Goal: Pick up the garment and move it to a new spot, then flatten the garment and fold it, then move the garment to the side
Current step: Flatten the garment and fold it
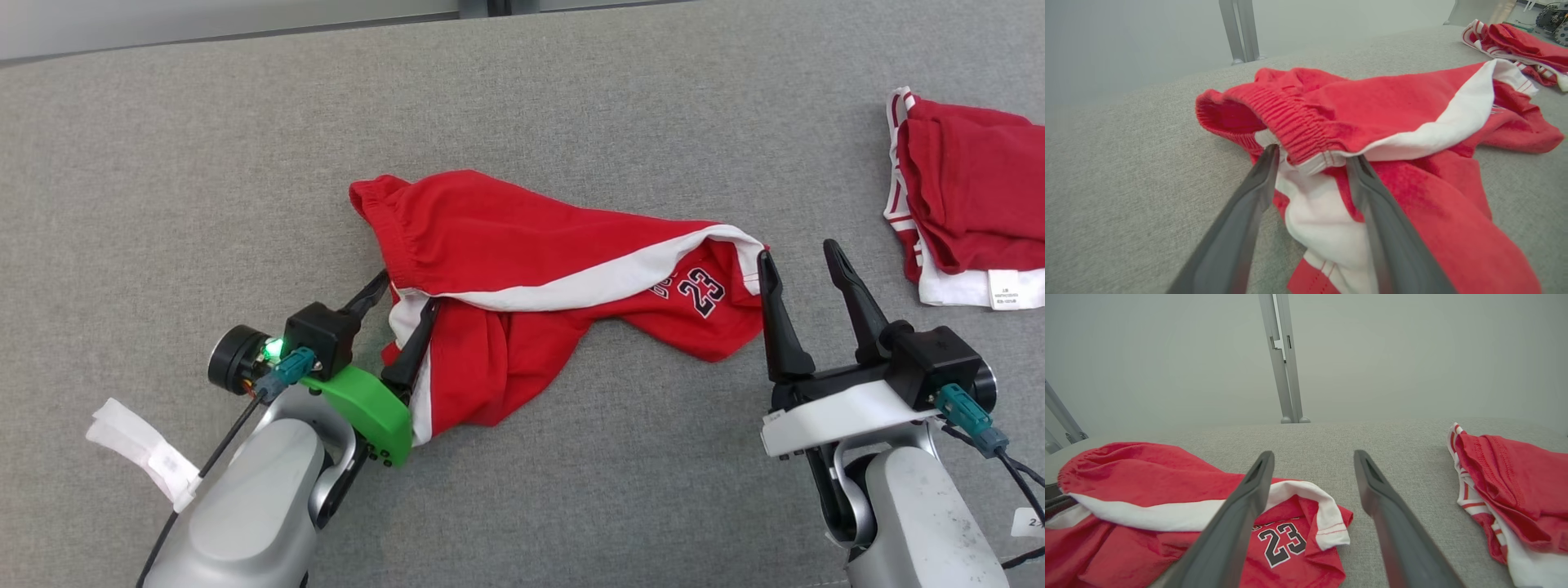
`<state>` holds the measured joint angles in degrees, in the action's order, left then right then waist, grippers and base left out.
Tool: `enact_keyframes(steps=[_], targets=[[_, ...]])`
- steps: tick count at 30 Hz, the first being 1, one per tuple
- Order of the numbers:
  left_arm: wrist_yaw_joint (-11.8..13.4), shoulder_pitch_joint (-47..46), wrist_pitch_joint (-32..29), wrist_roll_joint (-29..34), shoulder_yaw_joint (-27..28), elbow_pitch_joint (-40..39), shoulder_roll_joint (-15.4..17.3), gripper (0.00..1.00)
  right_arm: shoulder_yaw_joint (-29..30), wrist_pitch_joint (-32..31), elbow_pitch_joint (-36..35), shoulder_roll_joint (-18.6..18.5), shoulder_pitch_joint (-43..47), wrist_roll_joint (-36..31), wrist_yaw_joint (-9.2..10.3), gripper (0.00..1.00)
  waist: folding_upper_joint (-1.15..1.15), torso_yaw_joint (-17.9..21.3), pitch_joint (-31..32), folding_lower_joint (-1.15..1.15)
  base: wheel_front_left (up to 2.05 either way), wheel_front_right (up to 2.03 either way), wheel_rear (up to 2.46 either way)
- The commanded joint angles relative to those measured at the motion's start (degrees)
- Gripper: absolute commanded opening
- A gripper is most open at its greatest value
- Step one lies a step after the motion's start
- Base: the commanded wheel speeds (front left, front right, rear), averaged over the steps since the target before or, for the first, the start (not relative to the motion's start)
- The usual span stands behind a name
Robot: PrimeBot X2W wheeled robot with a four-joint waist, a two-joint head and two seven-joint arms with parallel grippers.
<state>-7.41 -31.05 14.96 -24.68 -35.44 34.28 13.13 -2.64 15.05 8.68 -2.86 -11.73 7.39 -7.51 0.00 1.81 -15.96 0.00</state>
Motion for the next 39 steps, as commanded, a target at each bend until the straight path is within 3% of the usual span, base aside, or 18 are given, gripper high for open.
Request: enact_keyframes(steps=[1,2,14,27,37,38,39], targets=[[-0.1,-1.0,0.2,-0.6,-0.1,-0.8,0.6,0.05,0.1,0.2,0.1,-0.1,-0.4,-0.1,0.04,1.0,0.0,0.0,0.0,0.0,0.0,0.0,0.0],[-0.1,-0.9,0.2,-0.7,-0.3,-1.4,0.8,0.0,0.2,0.2,0.2,-0.1,-0.4,-0.1,0.04,1.0,0.0,-0.1,0.0,0.0,0.0,0.0,0.0],[-0.1,0.9,0.2,-1.4,0.1,-6.3,2.4,0.0,1.1,0.2,2.8,-0.1,-0.7,-1.6,0.04,1.0,0.0,-1.1,1.1,0.0,0.0,0.0,0.0],[-0.1,0.7,0.2,-2.1,-1.9,-8.3,2.8,0.0,-2.5,-4.5,14.5,-5.8,-5.3,-6.3,0.05,1.0,0.0,-3.1,1.0,0.0,0.0,0.0,0.0],[-0.1,0.2,0.2,-2.1,-1.4,-8.2,2.7,0.0,-3.9,-4.1,17.9,-6.6,-6.5,-6.9,0.05,1.0,0.0,-3.3,0.9,0.0,0.0,0.0,0.0],[-0.1,0.2,0.2,-2.1,-1.4,-8.2,2.7,0.0,-4.0,-4.1,18.2,-6.6,-6.6,-6.8,0.05,0.9,0.0,-3.3,0.9,0.0,0.0,0.0,0.0],[-0.1,0.2,0.2,-2.1,-1.3,-8.2,2.8,0.0,-4.2,-3.9,18.5,-6.6,-6.7,-6.8,0.05,0.28,0.0,-3.2,0.9,0.0,0.0,0.0,0.0]])
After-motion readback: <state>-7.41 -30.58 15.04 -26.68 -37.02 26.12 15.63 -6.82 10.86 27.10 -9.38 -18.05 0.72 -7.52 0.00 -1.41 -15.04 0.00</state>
